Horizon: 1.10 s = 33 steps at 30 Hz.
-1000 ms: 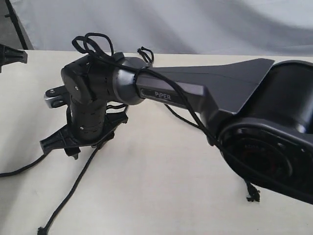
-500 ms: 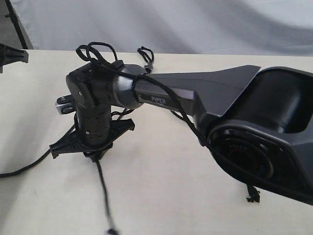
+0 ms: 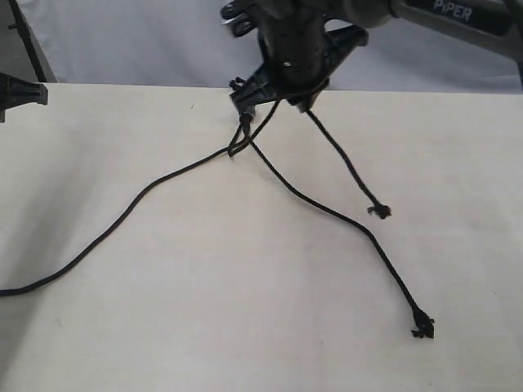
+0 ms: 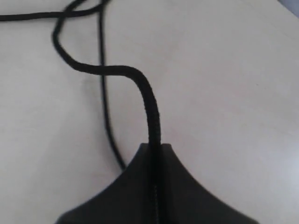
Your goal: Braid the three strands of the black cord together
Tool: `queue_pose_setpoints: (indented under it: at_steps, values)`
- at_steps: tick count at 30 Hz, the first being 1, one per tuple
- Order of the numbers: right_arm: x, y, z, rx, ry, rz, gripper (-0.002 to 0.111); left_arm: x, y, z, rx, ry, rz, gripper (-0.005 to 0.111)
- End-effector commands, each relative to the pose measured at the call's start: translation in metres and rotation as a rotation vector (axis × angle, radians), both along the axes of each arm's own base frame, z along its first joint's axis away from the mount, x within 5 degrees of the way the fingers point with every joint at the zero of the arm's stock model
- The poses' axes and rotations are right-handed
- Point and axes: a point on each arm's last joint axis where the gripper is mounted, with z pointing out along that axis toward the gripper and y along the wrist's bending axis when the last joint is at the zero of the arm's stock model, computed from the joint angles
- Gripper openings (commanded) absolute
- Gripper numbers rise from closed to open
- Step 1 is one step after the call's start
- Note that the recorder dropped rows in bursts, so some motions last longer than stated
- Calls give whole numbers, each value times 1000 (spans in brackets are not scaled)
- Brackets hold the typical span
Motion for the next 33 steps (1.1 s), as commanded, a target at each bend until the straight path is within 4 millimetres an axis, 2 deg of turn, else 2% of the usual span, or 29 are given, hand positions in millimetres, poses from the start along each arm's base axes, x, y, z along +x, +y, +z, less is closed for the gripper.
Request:
queue_pose_setpoints:
  at_steps: [1,8,13,19,26,33]
  values:
    - [24,-43,-17,-38,39,-97,0,-2,0,2,-8,-12,3,0]
    - [50,-91,-68,-81,142,-212,0,-1,0,3,-7,-25,1,0]
    - [57,-98,-103,-109,222,-211,0,0,0,3,-7,-29,0,0]
    - [59,-102,-132,-137,286,-199,0,-1,0,2,-7,-28,0,0]
    - [54,-91,-143,-14,375,-173,0,0,0,3,-7,-36,-2,0]
    - [40,-51,-147,172,480,-71,0,0,0,3,-7,-38,-3,0]
